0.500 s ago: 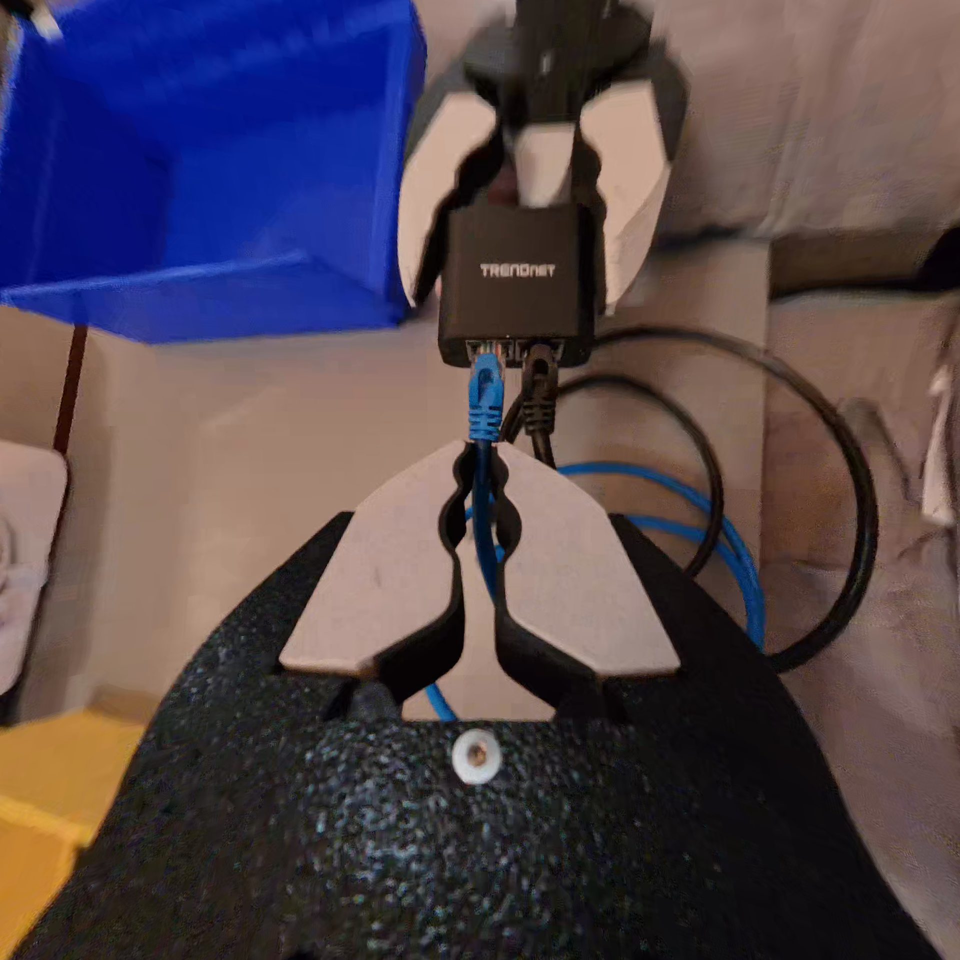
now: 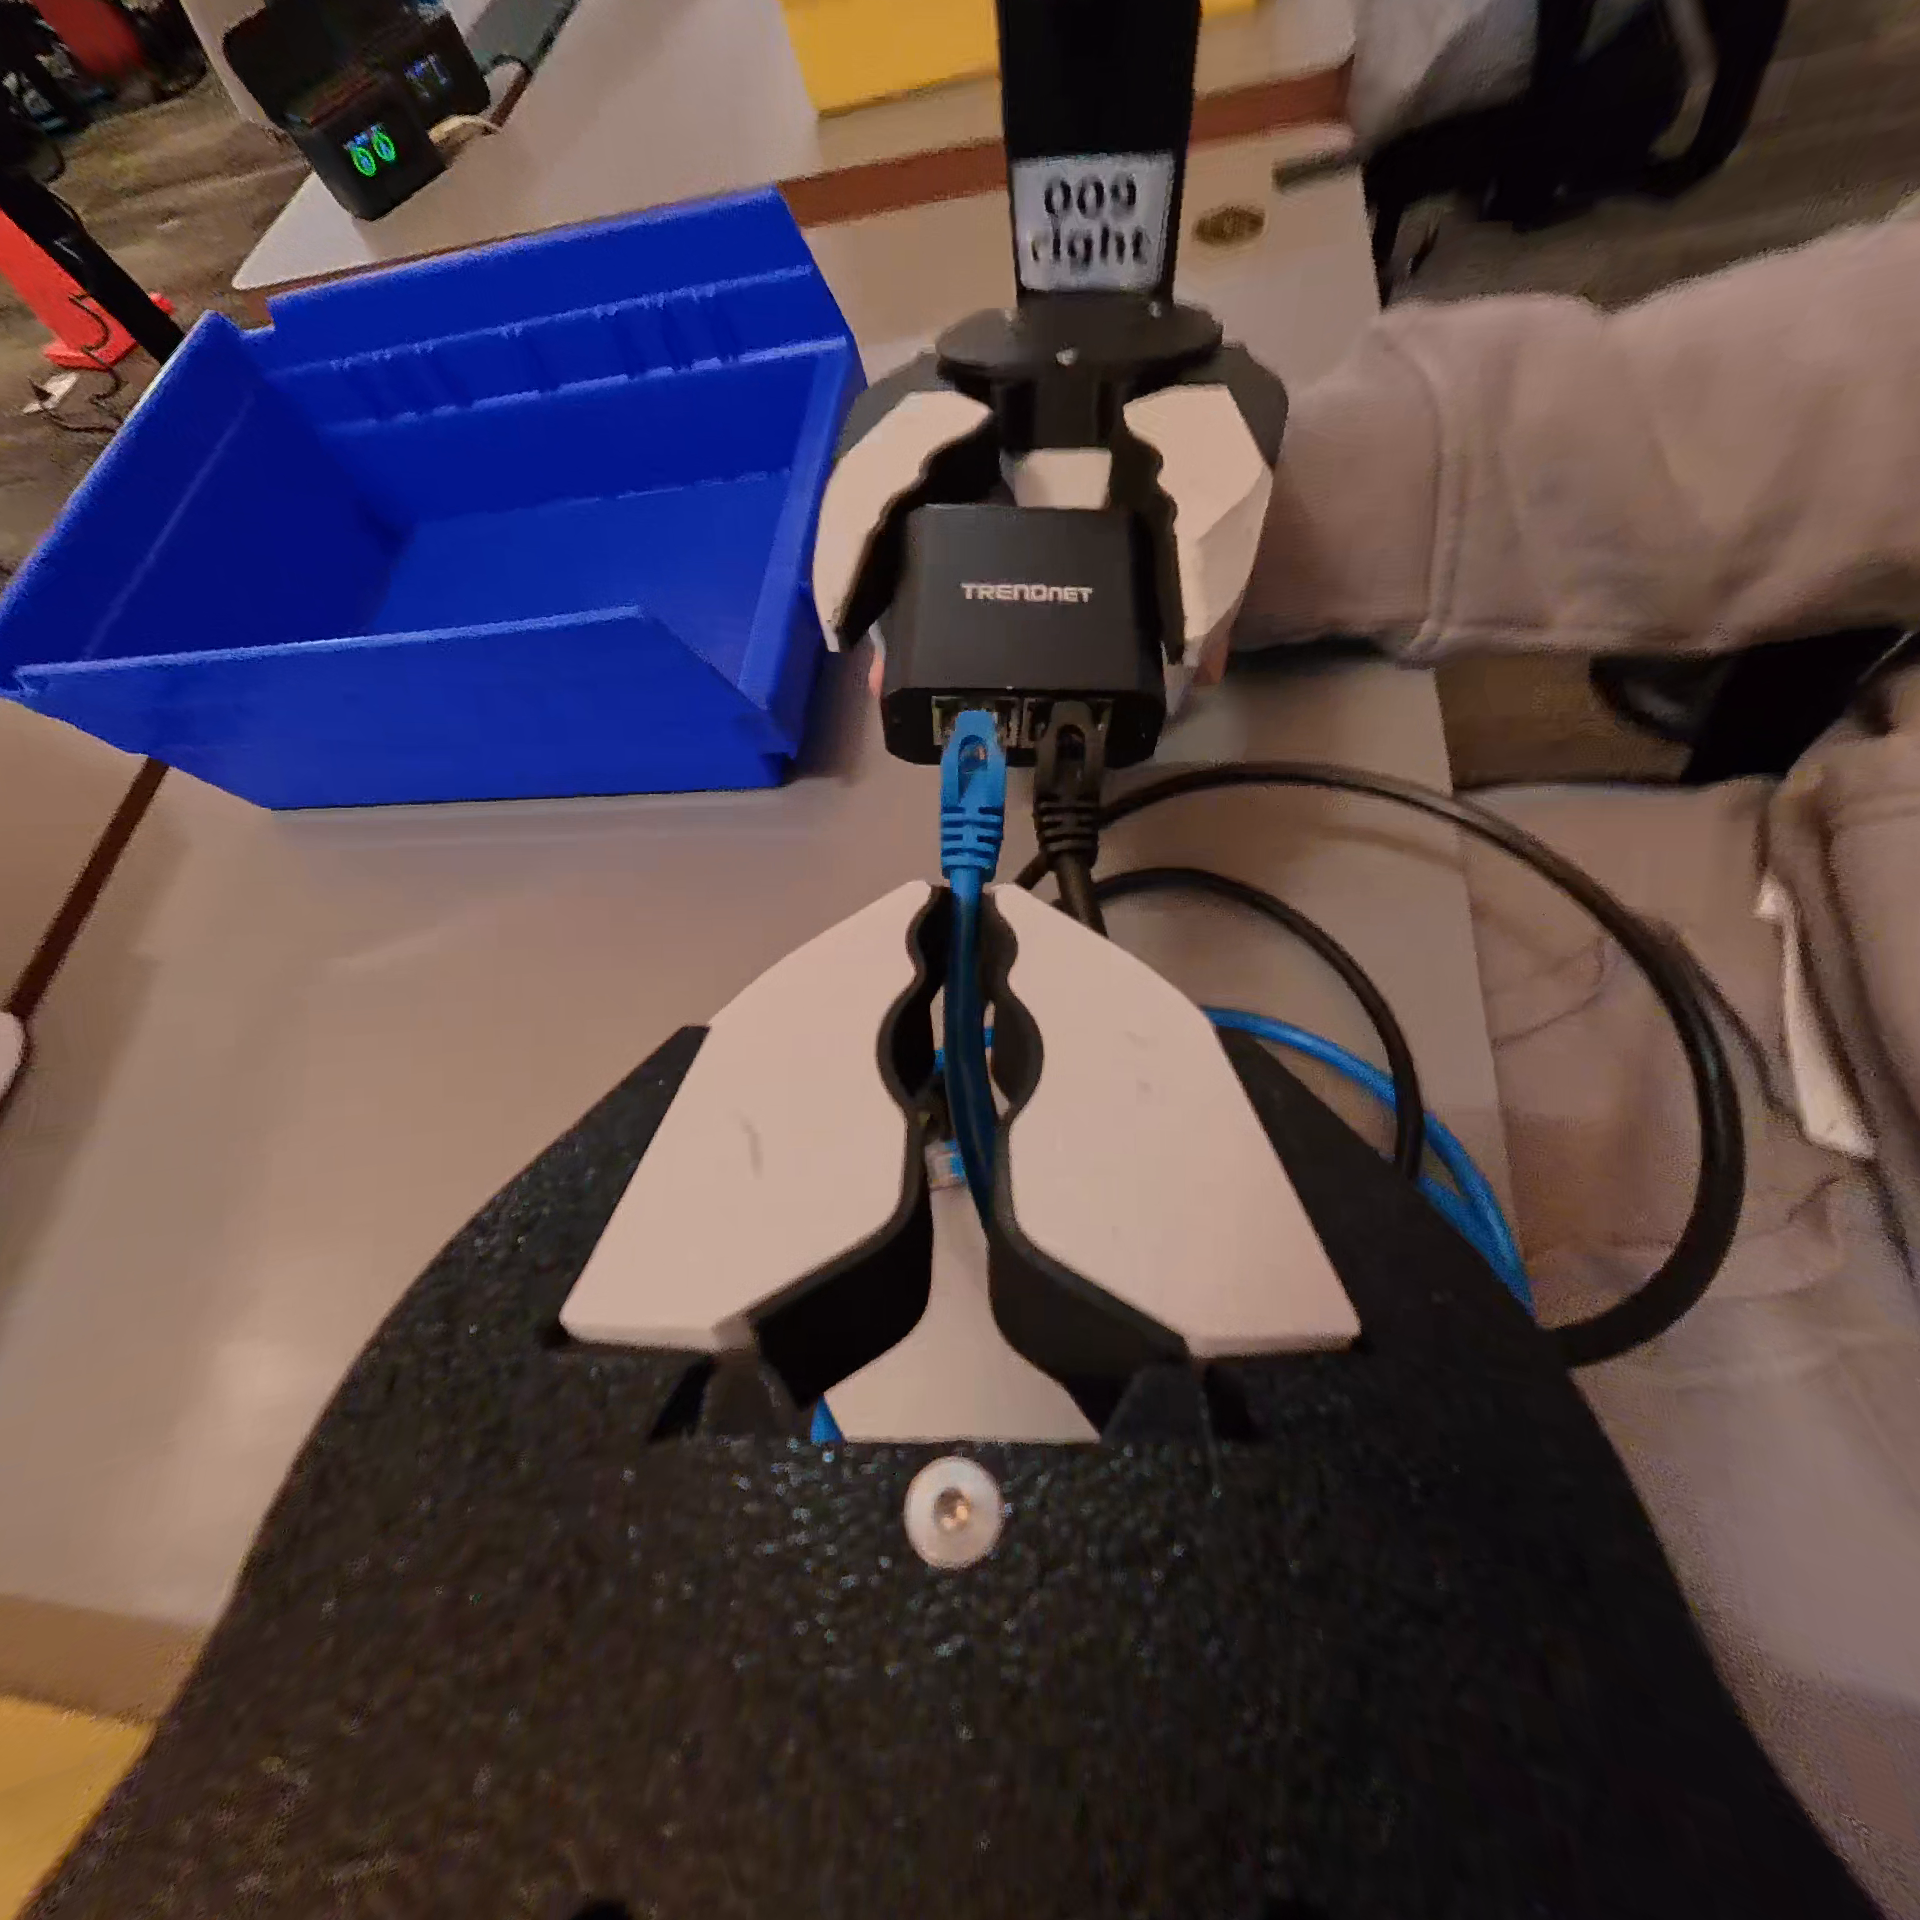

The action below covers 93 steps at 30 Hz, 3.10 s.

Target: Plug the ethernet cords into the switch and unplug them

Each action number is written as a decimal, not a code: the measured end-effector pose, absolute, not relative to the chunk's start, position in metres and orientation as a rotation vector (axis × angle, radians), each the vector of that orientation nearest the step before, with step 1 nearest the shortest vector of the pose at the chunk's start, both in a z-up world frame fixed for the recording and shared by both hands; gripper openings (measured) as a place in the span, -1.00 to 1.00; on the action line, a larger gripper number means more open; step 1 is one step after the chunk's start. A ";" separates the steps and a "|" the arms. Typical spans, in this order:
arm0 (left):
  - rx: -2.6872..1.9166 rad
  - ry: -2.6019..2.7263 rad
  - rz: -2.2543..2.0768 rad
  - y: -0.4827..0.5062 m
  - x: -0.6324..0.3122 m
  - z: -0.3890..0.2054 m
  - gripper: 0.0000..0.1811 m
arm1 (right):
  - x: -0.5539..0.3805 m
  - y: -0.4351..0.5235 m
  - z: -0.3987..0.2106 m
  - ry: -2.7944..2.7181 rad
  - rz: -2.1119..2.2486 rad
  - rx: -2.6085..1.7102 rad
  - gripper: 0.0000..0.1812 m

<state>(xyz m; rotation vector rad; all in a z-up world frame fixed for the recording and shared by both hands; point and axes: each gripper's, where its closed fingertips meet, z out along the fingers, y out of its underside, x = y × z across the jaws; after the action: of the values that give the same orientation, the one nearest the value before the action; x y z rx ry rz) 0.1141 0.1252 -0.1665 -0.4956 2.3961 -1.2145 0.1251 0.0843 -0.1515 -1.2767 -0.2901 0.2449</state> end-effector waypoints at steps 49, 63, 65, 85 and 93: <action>-1.887 1.868 -2.421 0.120 0.089 -0.152 -0.74 | 0.102 0.107 -0.135 -0.396 -0.023 -1.397 -0.14; -1.755 2.476 -2.353 0.118 0.074 -0.151 -0.75 | 0.078 0.121 -0.153 -0.519 0.017 -1.444 -0.34; -1.753 2.408 -2.371 0.123 0.081 -0.150 -0.75 | 0.083 0.126 -0.154 -0.478 -0.013 -1.436 -0.35; -1.778 1.035 -3.116 0.137 0.100 -0.141 -0.68 | 0.101 0.164 -0.147 -0.276 -0.517 -1.408 -0.36; -1.916 2.050 -2.265 0.151 0.076 -0.185 -0.73 | 0.085 0.138 -0.146 -0.569 -0.348 -1.515 -0.19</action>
<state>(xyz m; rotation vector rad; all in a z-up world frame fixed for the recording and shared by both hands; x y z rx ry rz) 0.0764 0.1508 -0.1851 -1.9161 2.0502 -2.2648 0.0845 0.1378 -0.1457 -1.5152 -0.5694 -0.3476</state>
